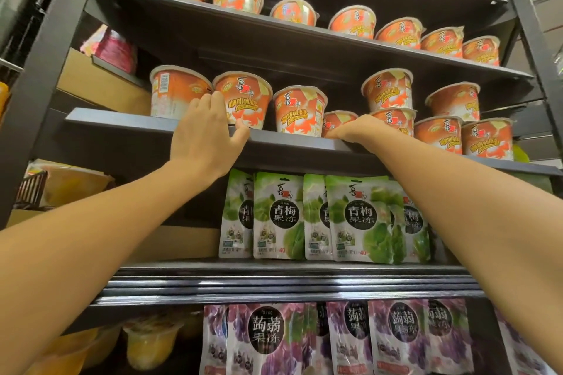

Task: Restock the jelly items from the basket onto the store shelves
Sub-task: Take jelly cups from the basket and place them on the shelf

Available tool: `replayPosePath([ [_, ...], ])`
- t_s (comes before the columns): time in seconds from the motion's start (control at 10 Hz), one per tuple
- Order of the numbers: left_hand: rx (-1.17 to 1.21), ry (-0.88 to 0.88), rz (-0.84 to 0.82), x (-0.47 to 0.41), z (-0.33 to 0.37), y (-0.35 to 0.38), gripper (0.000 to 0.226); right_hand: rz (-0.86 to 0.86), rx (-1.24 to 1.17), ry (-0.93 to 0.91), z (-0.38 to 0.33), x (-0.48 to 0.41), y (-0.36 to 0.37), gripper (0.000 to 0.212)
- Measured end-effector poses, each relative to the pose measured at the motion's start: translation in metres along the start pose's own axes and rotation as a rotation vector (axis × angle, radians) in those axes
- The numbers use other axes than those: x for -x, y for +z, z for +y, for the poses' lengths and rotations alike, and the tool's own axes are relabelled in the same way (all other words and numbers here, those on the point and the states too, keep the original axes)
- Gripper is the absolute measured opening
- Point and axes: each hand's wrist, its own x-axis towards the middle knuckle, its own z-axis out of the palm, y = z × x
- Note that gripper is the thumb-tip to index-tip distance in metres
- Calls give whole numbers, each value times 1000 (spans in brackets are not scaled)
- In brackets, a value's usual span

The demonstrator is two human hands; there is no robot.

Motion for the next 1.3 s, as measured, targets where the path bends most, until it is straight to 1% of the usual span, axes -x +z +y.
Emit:
replayPosePath([
  [0.1,0,1,5,0,0,0,29,-44,107,-72,-3,-10,1,57],
  [0.2,6,0,14,1,0,0,25,-66,109,-68,-8,-10,2,56],
  [0.3,13,3,23,2,1,0,24,-96,56,72,-4,-15,3,78],
  [0.4,5,5,26,2,0,1,25,-84,16,55,-1,-18,4,77],
  [0.5,-1,3,18,1,-2,2,26,10,-64,-39,4,-19,2,65],
  [0.6,7,11,31,0,-3,3,26,0,-119,-53,10,-15,-3,68],
  [0.7,4,16,36,0,-4,4,26,35,-147,-75,13,-11,-9,65],
  [0.8,-1,16,28,-1,-5,6,24,3,-129,-98,11,-8,-11,60],
  [0.9,-5,27,28,-1,-7,6,27,-64,-183,-115,6,-8,-6,66],
  [1.0,-65,119,2,2,-9,9,33,-71,-285,-89,7,-11,2,68],
  [1.1,-146,184,-41,4,-8,6,36,-3,-295,37,7,-12,9,92],
  [1.2,-184,380,-49,9,14,12,46,72,-195,103,6,-13,11,107],
  [1.3,-168,538,-178,12,47,26,59,110,-156,87,9,-12,12,105],
])
